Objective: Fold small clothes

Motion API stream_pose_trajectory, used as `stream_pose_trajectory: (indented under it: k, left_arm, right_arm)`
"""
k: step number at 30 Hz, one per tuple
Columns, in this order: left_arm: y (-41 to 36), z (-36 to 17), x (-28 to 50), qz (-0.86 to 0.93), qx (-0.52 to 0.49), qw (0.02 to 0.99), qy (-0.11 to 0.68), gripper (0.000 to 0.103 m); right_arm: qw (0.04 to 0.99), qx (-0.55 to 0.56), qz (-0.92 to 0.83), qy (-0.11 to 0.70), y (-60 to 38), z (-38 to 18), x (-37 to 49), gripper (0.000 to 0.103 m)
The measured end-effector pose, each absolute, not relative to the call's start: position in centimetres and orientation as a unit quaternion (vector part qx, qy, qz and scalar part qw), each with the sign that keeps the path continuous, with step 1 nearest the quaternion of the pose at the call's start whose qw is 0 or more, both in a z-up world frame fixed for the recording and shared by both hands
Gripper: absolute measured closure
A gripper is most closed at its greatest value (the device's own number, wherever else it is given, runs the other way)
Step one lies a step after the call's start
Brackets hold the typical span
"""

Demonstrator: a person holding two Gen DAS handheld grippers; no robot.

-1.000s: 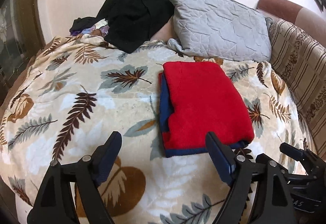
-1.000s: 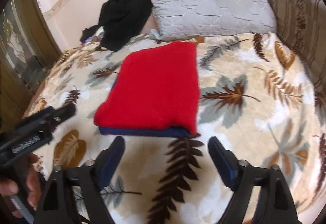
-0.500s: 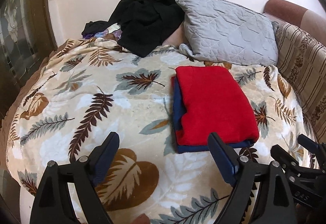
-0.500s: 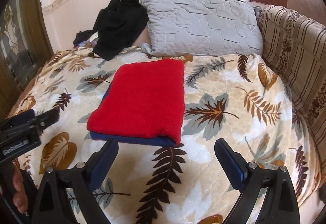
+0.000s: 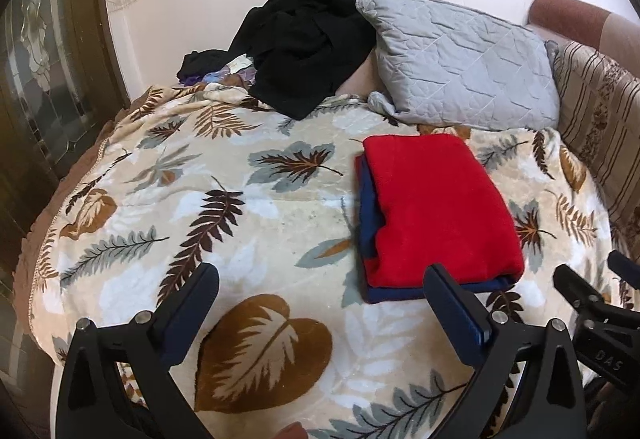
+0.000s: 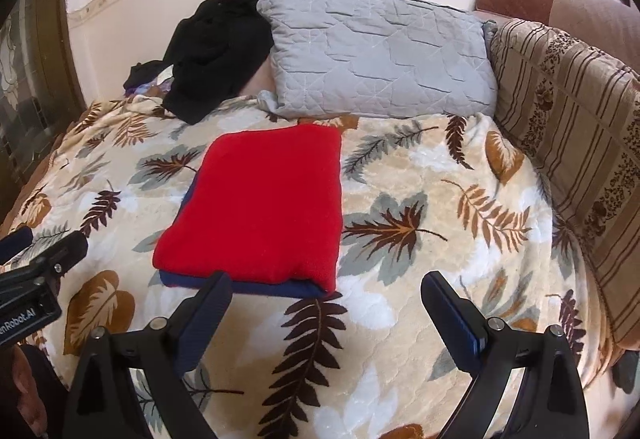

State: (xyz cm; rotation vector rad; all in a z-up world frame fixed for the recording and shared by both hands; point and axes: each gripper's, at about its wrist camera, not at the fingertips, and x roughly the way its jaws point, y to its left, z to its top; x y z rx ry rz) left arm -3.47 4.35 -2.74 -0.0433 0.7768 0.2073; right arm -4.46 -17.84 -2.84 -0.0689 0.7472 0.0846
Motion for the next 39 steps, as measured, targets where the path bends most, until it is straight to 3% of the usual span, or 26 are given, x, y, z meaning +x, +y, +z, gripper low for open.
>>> stream_pose_trajectory:
  k: [39]
  left_arm:
    - [1.8,-2.4,-0.8,0.076,0.002,0.92,0.385,0.001]
  right_arm:
    - [0.928,-0.046,0.059,0.365,-18.0,-0.6,-4.4,0.006]
